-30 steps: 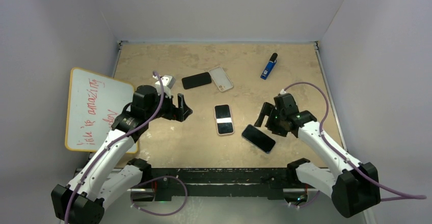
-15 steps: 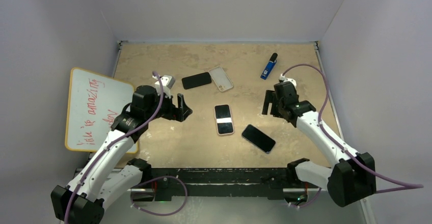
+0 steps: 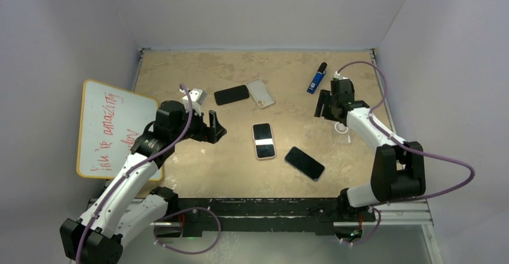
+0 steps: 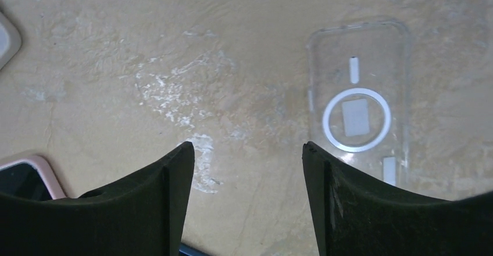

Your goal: Put the phone into the phone case

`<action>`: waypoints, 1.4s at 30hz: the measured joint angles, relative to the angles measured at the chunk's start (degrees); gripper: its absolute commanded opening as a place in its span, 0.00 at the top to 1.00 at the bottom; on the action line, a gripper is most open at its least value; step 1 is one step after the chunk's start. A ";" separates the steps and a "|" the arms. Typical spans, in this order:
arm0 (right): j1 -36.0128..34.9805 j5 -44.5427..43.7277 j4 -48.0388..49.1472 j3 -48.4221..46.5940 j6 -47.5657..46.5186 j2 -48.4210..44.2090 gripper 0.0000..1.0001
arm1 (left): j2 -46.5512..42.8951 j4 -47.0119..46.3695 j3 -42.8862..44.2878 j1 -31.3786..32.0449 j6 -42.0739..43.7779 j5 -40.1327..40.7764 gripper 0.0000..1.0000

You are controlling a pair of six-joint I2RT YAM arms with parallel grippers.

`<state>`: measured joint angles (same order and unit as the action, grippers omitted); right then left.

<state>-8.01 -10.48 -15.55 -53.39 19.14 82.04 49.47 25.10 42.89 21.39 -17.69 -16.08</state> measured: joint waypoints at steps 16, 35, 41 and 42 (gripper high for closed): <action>-18.84 5.86 -9.18 -1.84 -18.56 3.41 0.03 | -0.72 0.02 0.00 0.00 0.00 0.07 0.12; -28.76 11.17 -15.74 3.15 -30.86 0.63 0.01 | -1.92 0.11 0.00 0.00 -0.02 0.76 0.12; -29.16 11.52 -16.81 2.82 -31.26 5.31 0.01 | -2.51 0.24 0.00 0.00 -0.04 1.38 0.12; -29.24 11.52 -17.11 2.64 -31.34 6.29 0.01 | -2.51 0.24 0.00 0.00 -0.04 1.38 0.12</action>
<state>-37.26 1.04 -32.67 -50.74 -12.21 88.33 46.96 25.34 42.89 21.39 -17.74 -14.70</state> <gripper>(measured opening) 0.987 0.878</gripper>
